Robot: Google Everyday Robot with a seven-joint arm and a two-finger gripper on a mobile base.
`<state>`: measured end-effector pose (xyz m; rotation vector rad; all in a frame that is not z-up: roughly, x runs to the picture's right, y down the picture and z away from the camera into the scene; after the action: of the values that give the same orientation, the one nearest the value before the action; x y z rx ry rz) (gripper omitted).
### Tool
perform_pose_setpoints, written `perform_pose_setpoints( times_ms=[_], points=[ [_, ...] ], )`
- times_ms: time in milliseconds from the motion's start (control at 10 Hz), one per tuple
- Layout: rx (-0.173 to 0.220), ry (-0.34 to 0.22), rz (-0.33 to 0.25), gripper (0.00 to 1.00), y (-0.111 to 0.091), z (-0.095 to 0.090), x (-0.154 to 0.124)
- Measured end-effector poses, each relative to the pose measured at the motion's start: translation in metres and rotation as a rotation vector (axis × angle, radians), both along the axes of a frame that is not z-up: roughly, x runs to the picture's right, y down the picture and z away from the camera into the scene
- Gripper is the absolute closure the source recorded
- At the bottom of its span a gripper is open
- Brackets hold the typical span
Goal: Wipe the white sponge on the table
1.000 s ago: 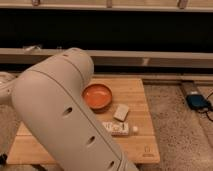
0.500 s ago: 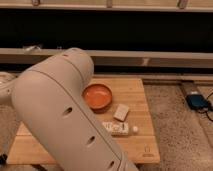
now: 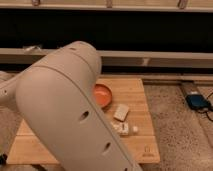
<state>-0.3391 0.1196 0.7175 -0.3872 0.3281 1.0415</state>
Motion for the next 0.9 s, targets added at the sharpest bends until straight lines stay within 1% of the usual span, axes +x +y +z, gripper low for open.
perform_pose_setpoints(
  times_ms=[100,200,300,400,500,900],
  points=[
    [0.005,0.015,0.030,0.35,0.001,-0.008,0.018],
    [0.006,0.039,0.074,0.35,0.002,-0.016,0.044],
    [0.003,0.058,0.103,0.35,0.004,-0.018,0.064],
    [-0.001,0.081,0.140,0.35,0.005,-0.017,0.090],
    [-0.010,0.091,0.159,0.35,0.008,-0.017,0.099],
    [-0.045,0.150,0.248,0.35,0.011,-0.002,0.149]
  ],
)
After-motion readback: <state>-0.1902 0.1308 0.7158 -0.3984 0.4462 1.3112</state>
